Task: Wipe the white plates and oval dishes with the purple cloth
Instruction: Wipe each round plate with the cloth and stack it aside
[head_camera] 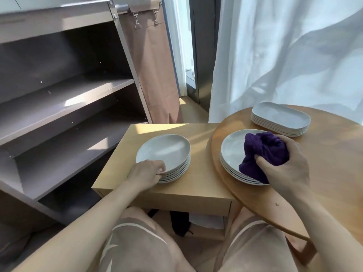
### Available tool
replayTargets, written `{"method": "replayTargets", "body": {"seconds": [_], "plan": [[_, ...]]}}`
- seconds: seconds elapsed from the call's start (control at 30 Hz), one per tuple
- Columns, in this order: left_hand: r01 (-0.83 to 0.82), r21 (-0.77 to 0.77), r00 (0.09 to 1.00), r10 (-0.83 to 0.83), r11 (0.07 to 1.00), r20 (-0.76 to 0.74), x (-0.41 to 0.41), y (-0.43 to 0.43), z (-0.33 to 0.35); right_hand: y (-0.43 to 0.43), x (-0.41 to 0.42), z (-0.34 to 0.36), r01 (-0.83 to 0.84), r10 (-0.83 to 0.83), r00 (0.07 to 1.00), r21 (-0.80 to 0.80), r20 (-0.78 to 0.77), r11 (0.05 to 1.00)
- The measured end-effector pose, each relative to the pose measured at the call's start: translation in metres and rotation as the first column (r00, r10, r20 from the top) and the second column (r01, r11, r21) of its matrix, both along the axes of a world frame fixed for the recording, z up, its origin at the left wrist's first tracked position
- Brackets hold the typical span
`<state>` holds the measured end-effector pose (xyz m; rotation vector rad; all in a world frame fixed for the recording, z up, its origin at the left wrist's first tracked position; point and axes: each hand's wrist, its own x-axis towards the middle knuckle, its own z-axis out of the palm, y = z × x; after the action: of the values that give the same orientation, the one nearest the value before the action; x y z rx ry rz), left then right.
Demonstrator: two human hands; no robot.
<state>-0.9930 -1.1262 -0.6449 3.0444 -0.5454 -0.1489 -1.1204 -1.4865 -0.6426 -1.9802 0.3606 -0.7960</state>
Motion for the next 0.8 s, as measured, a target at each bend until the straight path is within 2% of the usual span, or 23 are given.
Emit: {"method": "replayTargets", "body": {"seconds": [0.1, 0.27, 0.3, 0.37, 0.4, 0.43, 0.47, 0.53, 0.63, 0.7, 0.8], "plan": [[-0.042, -0.009, 0.998, 0.042, 0.999, -0.046, 0.005, -0.001, -0.001, -0.013, -0.001, 0.002, 0.037, -0.037, 0.999, 0.041, -0.017, 0.998], [-0.104, -0.039, 0.967, 0.092, 0.994, -0.236, 0.006, -0.012, 0.004, -0.029, -0.001, 0.003, 0.091, -0.09, 0.996, 0.156, -0.012, 0.984], [-0.122, -0.086, 0.974, 0.102, 0.989, -0.201, 0.004, -0.021, 0.006, -0.03, -0.001, 0.003, 0.095, -0.094, 0.995, 0.17, -0.015, 0.981], [-0.093, -0.277, 0.996, 0.088, 0.956, -0.031, -0.002, -0.047, 0.005, -0.031, 0.0, 0.001, 0.101, -0.097, 0.995, 0.163, -0.032, 0.981], [-0.054, -0.405, 0.998, 0.067, 0.913, 0.017, -0.005, -0.065, 0.003, -0.031, 0.001, -0.001, 0.104, -0.098, 0.994, 0.138, -0.048, 0.985], [-0.025, -0.526, 1.0, 0.028, 0.85, -0.003, -0.009, -0.085, 0.002, -0.031, 0.003, -0.003, 0.108, -0.101, 0.992, 0.095, -0.07, 0.99], [-0.031, -0.636, 0.996, -0.028, 0.771, -0.081, -0.014, -0.107, 0.002, -0.03, 0.004, -0.004, 0.112, -0.108, 0.99, 0.039, -0.093, 0.993], [-0.165, -0.784, 0.943, -0.137, 0.598, -0.302, -0.022, -0.151, 0.002, -0.026, 0.005, -0.004, 0.128, -0.135, 0.983, -0.069, -0.12, 0.989], [-0.428, -0.808, 0.839, -0.156, 0.405, -0.522, -0.028, -0.204, -0.002, -0.023, 0.005, -0.003, 0.167, -0.184, 0.974, -0.13, -0.129, 0.977], [-0.481, -0.793, 0.823, -0.118, 0.375, -0.555, -0.032, -0.221, -0.012, -0.026, 0.005, -0.004, 0.194, -0.205, 0.971, -0.09, -0.126, 0.977], [-0.471, -0.83, 0.845, -0.12, 0.298, -0.522, -0.038, -0.224, -0.028, -0.035, 0.006, -0.004, 0.254, -0.247, 0.964, 0.07, -0.102, 0.965]]}}
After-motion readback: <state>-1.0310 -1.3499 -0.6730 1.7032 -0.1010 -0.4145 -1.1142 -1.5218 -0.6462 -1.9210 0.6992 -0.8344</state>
